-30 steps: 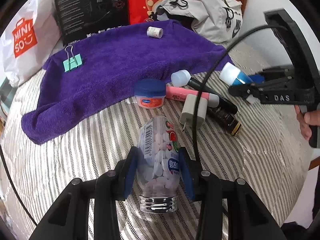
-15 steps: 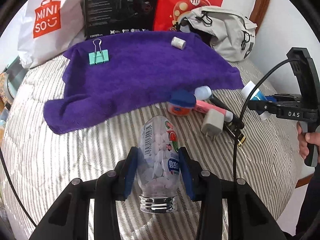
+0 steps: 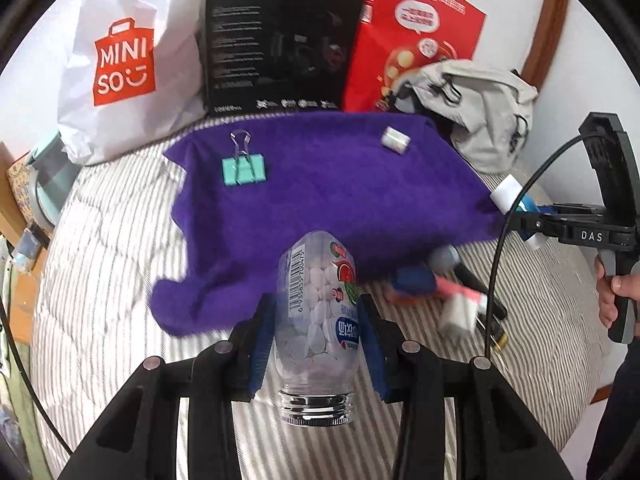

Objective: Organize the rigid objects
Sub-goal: 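Lower the left tool's mint bottle onto the towel while the right tool lowers the Vaseline, then grasp the blue-lidded jar with the left tool while the right tool grasps the Horizon tube, then move the left tool's jar over the towel while the right tool moves the Horizon tube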

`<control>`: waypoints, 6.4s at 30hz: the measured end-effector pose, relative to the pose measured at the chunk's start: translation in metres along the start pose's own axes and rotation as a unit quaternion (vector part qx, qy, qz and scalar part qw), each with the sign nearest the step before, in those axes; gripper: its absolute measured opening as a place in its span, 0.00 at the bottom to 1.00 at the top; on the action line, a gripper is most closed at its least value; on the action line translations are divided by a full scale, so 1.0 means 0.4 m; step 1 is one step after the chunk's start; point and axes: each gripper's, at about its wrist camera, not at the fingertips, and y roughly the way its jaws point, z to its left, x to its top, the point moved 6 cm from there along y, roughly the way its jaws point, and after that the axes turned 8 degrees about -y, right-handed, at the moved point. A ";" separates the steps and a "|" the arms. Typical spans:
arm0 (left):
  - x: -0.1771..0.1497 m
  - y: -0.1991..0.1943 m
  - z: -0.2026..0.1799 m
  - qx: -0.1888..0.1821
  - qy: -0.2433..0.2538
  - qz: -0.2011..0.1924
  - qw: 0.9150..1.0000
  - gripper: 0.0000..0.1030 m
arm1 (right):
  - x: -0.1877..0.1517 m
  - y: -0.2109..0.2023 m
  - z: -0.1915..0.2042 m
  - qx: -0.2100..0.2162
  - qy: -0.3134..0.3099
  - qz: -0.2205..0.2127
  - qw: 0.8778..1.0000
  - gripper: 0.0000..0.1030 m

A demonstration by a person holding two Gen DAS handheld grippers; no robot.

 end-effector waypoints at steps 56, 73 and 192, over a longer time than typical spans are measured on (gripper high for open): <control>0.167 0.264 0.073 0.089 -0.010 0.013 0.996 0.38 | 0.125 0.059 -0.030 -0.035 -0.049 0.010 0.998 0.58; 0.093 0.149 0.039 0.108 0.008 0.020 0.994 0.58 | -0.047 -0.038 -0.026 -0.007 0.006 0.007 1.000 0.62; -0.046 0.045 -0.050 -0.009 -0.007 -0.001 1.000 0.33 | -0.124 -0.038 0.090 0.015 -0.071 0.011 0.997 0.21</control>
